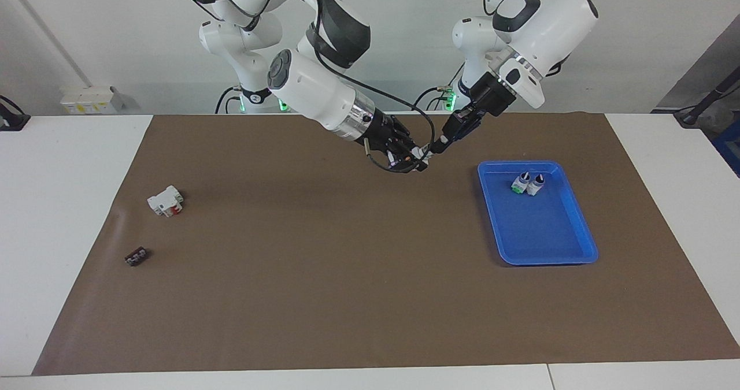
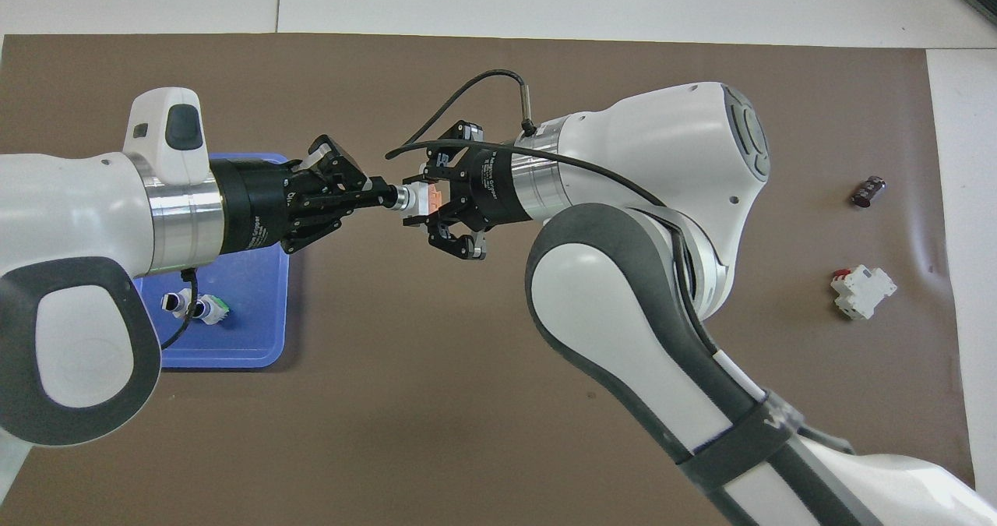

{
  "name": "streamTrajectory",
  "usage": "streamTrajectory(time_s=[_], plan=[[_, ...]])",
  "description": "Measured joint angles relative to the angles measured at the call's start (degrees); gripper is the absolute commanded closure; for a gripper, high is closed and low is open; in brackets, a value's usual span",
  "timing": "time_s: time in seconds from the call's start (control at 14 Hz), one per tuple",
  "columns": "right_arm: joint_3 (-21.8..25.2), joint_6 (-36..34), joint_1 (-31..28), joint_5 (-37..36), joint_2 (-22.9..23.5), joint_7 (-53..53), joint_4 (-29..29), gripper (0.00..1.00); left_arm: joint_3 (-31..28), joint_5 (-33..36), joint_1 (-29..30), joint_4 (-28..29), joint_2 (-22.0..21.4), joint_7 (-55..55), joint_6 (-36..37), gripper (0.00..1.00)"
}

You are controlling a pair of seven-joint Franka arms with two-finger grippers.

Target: Turn and place switch with both arms

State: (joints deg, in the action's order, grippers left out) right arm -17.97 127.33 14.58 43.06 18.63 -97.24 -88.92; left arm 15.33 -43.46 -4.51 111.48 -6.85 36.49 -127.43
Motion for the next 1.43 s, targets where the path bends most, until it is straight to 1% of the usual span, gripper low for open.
streamTrajectory(time_s=[0.43, 0.57, 1.14, 1.43], plan=[[0.09, -0.24, -0.02, -0.05, -0.14, 0.00, -0.22, 1.00, -0.08, 0.27, -0.31, 0.10, -0.02, 0.18, -0.03, 1.00], [0.10, -0.25, -0.02, -0.05, -0.14, 0.00, -0.33, 1.00, -0.10, 0.27, -0.36, 0.25, -0.03, 2.99, -0.05, 1.00], [0.20, -0.45, -0.02, -0.17, -0.17, 0.00, -0.51, 1.00, -0.14, 0.41, -0.43, 0.81, -0.20, 25.29, -0.07, 1.00], [0.23, -0.57, 0.00, -0.26, -0.17, 0.00, -0.57, 1.00, -0.13, 0.44, -0.49, 1.31, -0.57, 40.35, -0.07, 1.00]])
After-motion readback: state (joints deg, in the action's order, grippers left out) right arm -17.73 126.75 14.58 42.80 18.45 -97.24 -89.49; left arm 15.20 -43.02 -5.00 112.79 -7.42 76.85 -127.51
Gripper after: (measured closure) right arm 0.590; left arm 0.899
